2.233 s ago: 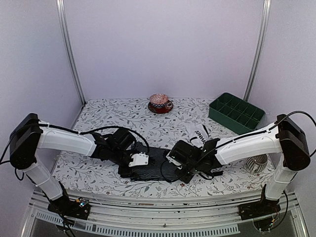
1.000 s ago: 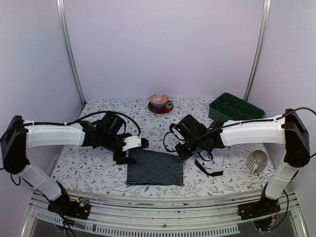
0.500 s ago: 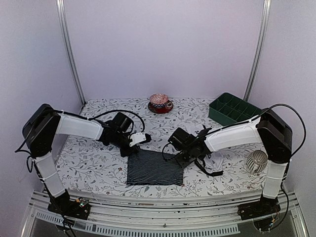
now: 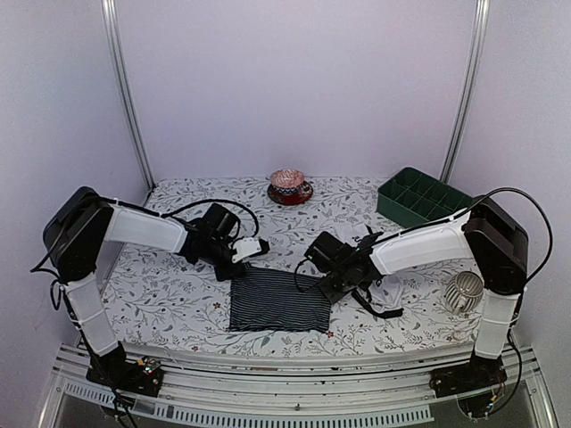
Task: Roll the underwear
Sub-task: Smooth out the underwear at the center of the board.
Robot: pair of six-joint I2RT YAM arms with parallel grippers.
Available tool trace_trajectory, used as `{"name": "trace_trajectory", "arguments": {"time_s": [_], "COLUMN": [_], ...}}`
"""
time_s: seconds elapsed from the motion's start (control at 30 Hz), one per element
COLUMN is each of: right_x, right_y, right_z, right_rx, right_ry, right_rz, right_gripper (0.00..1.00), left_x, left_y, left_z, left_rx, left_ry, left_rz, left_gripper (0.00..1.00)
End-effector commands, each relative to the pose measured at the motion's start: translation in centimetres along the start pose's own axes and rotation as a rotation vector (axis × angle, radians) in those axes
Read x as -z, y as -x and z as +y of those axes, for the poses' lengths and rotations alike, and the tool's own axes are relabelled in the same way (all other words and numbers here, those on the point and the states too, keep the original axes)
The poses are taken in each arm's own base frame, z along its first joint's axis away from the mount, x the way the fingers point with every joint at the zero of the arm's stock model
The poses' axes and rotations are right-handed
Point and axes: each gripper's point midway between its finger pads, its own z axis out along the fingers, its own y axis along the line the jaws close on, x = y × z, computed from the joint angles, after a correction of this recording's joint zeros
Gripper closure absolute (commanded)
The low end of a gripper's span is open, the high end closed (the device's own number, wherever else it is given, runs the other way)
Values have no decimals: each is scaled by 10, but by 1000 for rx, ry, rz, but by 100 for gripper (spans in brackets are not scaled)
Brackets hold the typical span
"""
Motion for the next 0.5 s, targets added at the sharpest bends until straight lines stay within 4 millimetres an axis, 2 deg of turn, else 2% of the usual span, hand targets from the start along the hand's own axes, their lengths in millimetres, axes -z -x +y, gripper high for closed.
{"name": "trace_trajectory", "arguments": {"time_s": [0.0, 0.1, 0.23, 0.27, 0.37, 0.47], "right_x": [15, 36, 60, 63, 79, 87], "right_y": [14, 36, 45, 38, 34, 19], "right_z": [-5, -4, -9, -11, -13, -5], "right_rx": [44, 57, 47, 49, 35, 62], "right_ry": [9, 24, 36, 34, 51, 100], "right_rz": [-23, -85, -144, -146, -223, -302], "right_gripper": [87, 72, 58, 54, 48, 42], "left_x": [13, 27, 57, 65, 95, 111], "left_y": [14, 27, 34, 34, 32, 14], "left_z": [23, 33, 41, 39, 21, -15], "left_rx": [29, 29, 8, -7, -92, -223], "left_ry": [41, 63, 119, 126, 127, 91], "left_rz": [-20, -58, -109, -128, -206, -260], "left_gripper": [50, 27, 2, 2, 2, 2]}}
